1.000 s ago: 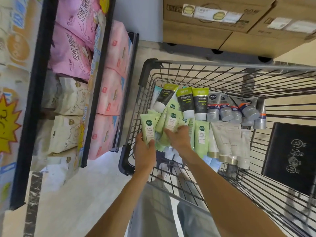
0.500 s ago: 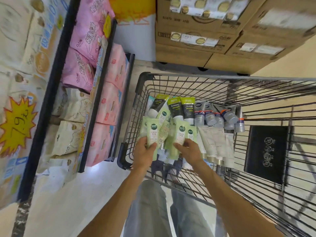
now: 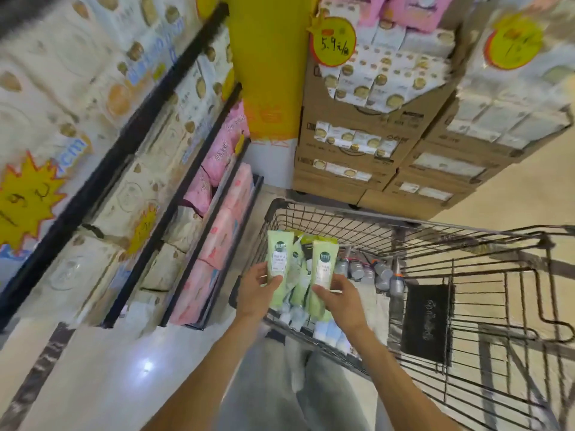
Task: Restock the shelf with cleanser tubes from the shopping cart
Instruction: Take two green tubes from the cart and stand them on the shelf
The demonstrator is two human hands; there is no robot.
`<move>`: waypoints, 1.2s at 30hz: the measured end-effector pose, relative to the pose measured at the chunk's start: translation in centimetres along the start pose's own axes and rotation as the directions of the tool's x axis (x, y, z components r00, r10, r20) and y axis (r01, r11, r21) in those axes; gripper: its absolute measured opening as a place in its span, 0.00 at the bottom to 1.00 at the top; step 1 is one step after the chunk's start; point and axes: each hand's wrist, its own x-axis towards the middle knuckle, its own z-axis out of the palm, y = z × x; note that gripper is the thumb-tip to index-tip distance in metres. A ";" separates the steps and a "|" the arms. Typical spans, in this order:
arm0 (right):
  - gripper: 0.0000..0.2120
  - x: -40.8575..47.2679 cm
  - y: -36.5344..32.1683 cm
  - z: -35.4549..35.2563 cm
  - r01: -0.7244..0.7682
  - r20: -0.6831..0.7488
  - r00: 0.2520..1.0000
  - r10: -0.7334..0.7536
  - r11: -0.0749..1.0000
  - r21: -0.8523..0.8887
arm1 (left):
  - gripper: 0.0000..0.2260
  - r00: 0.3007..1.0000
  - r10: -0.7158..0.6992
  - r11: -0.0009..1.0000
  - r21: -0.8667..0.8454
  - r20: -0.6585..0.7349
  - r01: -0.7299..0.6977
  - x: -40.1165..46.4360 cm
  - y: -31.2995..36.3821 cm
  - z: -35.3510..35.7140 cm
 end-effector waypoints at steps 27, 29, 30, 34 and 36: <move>0.12 -27.5 -4.7 14.2 0.639 0.944 0.223 -0.245 0.767 0.048 | 0.20 0.378 -0.220 0.876 -0.352 -0.899 -0.328 -41.4 -11.9 -12.0; 0.13 -31.8 -3.2 15.6 0.655 0.967 0.129 -0.220 0.751 0.084 | 0.21 0.302 -0.265 0.859 -0.366 -0.916 -0.357 -45.5 -14.2 -12.4; 0.14 -34.0 -2.4 16.2 0.662 0.975 0.088 -0.206 0.743 0.097 | 0.21 0.266 -0.286 0.855 -0.370 -0.921 -0.363 -47.6 -15.3 -12.5; 0.14 -43.0 1.8 17.8 0.704 0.985 -0.065 -0.158 0.692 0.158 | 0.15 0.134 -0.367 0.834 -0.389 -0.921 -0.391 -55.9 -20.8 -12.4; 0.14 -47.5 4.5 18.3 0.707 0.984 -0.121 -0.127 0.685 0.176 | 0.14 0.071 -0.398 0.826 -0.390 -0.915 -0.406 -60.3 -23.4 -12.2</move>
